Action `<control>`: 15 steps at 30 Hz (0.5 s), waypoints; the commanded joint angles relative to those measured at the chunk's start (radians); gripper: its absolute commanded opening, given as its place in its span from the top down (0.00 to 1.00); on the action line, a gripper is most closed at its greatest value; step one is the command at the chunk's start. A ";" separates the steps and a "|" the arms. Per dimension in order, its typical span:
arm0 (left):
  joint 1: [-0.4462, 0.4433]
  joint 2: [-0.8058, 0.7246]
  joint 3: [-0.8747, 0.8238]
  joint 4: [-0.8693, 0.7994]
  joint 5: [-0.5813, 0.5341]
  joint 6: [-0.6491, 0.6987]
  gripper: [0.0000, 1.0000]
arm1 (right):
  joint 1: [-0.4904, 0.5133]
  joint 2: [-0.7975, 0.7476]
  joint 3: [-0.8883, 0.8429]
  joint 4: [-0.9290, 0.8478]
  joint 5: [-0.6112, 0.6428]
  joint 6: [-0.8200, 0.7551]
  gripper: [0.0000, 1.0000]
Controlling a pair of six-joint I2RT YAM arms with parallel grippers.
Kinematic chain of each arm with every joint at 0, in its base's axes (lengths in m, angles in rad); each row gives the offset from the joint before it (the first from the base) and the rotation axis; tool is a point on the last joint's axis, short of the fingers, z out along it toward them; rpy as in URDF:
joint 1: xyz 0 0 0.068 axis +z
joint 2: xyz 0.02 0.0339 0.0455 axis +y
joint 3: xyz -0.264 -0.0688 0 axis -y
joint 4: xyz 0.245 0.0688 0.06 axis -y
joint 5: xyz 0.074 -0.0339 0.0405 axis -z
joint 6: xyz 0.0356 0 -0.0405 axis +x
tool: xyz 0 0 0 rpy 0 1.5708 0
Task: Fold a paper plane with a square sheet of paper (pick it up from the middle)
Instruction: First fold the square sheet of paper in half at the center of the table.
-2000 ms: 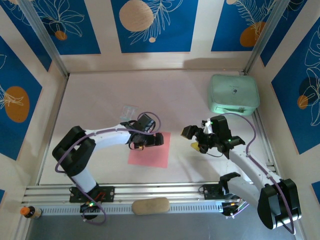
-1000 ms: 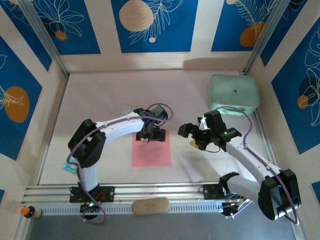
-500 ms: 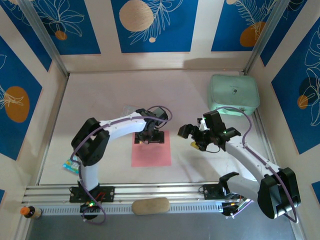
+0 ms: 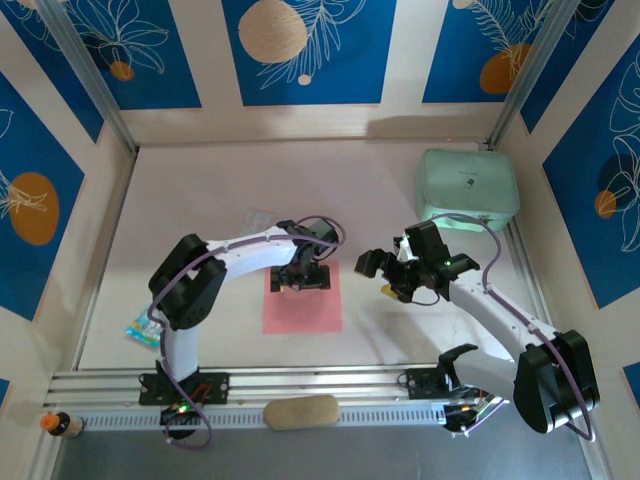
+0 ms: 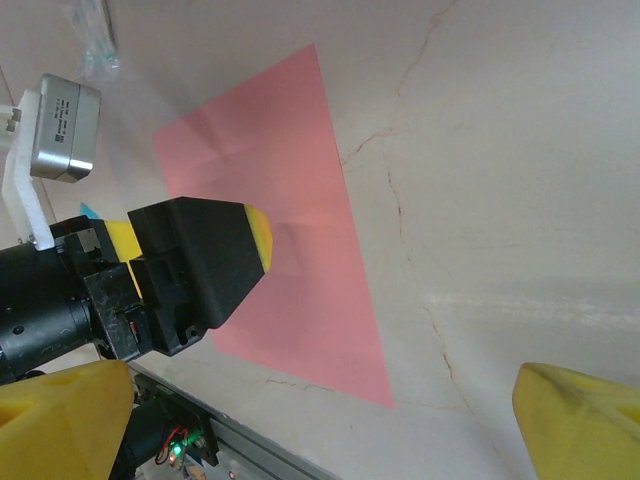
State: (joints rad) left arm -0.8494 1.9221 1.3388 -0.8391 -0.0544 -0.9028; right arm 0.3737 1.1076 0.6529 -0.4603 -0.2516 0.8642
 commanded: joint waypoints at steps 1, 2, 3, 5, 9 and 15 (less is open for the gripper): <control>-0.008 0.030 0.033 -0.038 -0.028 -0.032 0.03 | 0.002 0.006 0.010 -0.007 -0.023 -0.014 0.02; -0.009 0.034 0.036 -0.037 -0.031 -0.032 0.03 | 0.002 0.006 0.010 -0.005 -0.024 -0.016 0.02; -0.009 0.037 0.037 -0.038 -0.036 -0.039 0.03 | 0.002 0.006 0.008 -0.005 -0.025 -0.016 0.02; -0.008 0.042 0.036 -0.028 -0.038 -0.045 0.03 | -0.001 0.006 0.005 -0.004 -0.028 -0.018 0.02; -0.009 0.063 0.042 -0.020 -0.038 -0.045 0.03 | -0.004 0.005 -0.007 0.009 -0.029 -0.020 0.02; -0.014 0.097 0.014 -0.003 -0.039 -0.063 0.03 | -0.012 0.004 -0.032 0.019 -0.031 -0.018 0.02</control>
State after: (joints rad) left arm -0.8524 1.9743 1.3556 -0.8341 -0.0727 -0.9386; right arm 0.3687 1.1110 0.6422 -0.4442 -0.2619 0.8619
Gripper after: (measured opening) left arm 0.972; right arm 0.984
